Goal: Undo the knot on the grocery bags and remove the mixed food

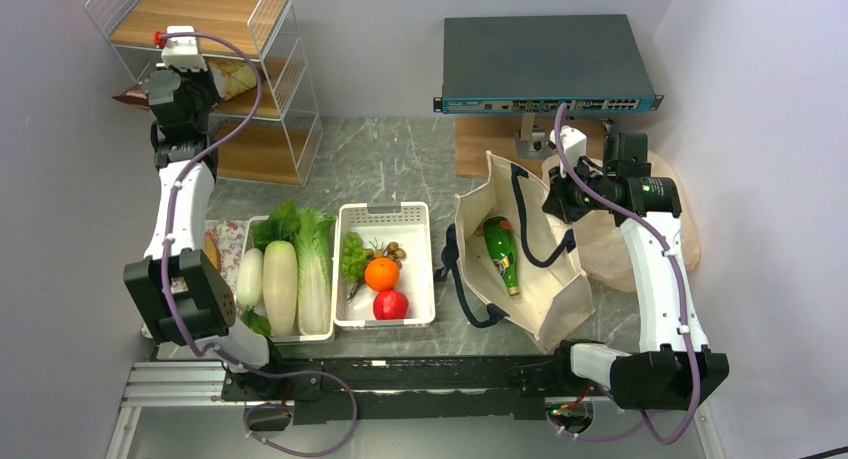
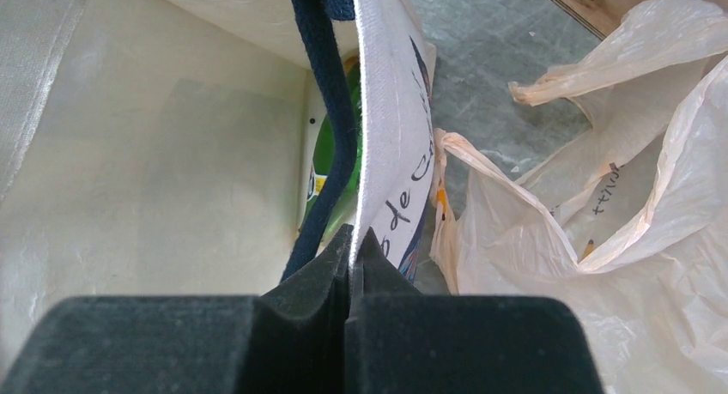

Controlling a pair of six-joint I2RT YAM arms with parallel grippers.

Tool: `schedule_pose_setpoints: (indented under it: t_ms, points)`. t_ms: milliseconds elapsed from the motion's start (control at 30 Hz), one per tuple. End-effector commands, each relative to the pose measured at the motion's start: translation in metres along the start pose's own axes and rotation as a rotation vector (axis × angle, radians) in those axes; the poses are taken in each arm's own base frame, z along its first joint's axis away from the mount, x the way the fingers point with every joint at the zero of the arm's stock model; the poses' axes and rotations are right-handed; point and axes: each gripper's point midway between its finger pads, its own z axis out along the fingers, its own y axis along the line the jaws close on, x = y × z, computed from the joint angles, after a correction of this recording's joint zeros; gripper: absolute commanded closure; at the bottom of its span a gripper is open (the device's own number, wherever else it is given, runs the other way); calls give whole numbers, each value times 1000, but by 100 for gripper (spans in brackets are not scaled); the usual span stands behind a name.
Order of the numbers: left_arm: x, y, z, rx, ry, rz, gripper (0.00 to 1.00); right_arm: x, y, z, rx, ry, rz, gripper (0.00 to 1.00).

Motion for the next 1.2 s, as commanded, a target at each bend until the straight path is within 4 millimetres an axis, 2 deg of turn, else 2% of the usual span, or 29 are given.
schedule_pose_setpoints:
  t_ms: [0,200,300,333,367,400,433,500,533,733,800,900,967,1000,1100,1133,1167]
  points:
    - [-21,-21,24,113,-117,53,100,-24,-5,-10,28,-75,-46,100]
    - [22,-26,49,150,-37,64,100,-21,-4,-11,33,-67,-32,100]
    - [32,-30,59,172,-23,65,100,-21,-4,-11,30,-59,-29,100]
    - [34,-30,62,171,-15,61,97,-21,-5,-12,33,-56,-30,100]
    - [34,-29,62,167,-5,54,79,-22,-6,-13,38,-56,-33,100]
    - [33,-27,60,165,2,46,50,-23,-6,-13,40,-55,-38,100]
    - [30,-26,55,164,5,37,29,-24,-7,-14,43,-52,-42,100]
    - [29,-22,39,147,30,20,4,-23,-7,-16,50,-52,-48,100]
    - [25,-20,30,147,30,17,1,-22,-7,-16,52,-53,-50,100]
    - [-11,-7,-28,120,9,-16,1,-17,-5,-13,40,-55,-55,100]
    - [-14,-6,-47,116,26,9,1,-18,-5,-12,35,-57,-62,100]
    - [-7,-9,-76,146,80,79,1,-19,-4,-10,27,-62,-75,100]
    - [-3,-25,-98,255,129,138,1,-19,-3,-10,18,-68,-82,100]
    - [-2,-42,-113,363,144,164,1,-20,-1,-10,7,-73,-89,100]
    - [-10,-118,-176,814,130,255,1,-20,12,-11,-54,-95,-119,100]
    - [-13,-154,-199,948,100,311,1,-19,19,-12,-86,-101,-126,100]
    - [-14,-179,-218,1039,71,374,1,-18,26,-12,-122,-108,-140,100]
